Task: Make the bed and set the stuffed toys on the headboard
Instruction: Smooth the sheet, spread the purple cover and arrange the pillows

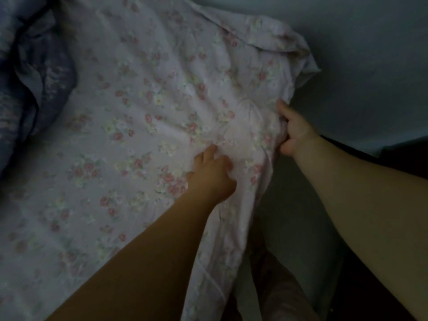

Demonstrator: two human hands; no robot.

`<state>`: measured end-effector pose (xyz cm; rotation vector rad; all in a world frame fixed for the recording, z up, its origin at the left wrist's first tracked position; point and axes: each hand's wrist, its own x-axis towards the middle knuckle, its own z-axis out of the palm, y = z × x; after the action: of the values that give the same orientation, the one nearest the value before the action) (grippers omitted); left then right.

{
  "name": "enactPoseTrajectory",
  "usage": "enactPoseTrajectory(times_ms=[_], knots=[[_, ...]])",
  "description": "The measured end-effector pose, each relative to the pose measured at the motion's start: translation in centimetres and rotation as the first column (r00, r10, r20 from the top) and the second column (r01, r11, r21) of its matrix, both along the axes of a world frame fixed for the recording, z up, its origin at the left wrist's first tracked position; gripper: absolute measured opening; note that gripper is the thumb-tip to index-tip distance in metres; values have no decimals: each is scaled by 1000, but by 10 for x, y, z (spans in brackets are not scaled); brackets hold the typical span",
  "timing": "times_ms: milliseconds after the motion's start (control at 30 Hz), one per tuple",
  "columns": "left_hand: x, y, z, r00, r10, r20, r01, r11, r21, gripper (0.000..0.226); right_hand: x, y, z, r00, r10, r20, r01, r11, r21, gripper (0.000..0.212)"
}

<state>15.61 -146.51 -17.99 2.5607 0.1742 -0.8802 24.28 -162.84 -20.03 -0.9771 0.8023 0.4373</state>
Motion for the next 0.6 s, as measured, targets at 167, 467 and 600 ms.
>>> enactPoseTrajectory(times_ms=[167, 467, 600], knots=[[43, -24, 0, 997, 31, 65, -32, 999, 11, 50, 44, -41, -8, 990, -117, 81, 131, 971, -202, 34], [88, -40, 1, 986, -160, -46, 162, 986, 45, 72, 71, -47, -16, 995, -77, 71, 78, 997, -20, 31], [99, -47, -1, 977, -205, -62, 209, 976, 67, 67, 111, -62, 1, 997, 42, 60, -34, 990, -137, 33]])
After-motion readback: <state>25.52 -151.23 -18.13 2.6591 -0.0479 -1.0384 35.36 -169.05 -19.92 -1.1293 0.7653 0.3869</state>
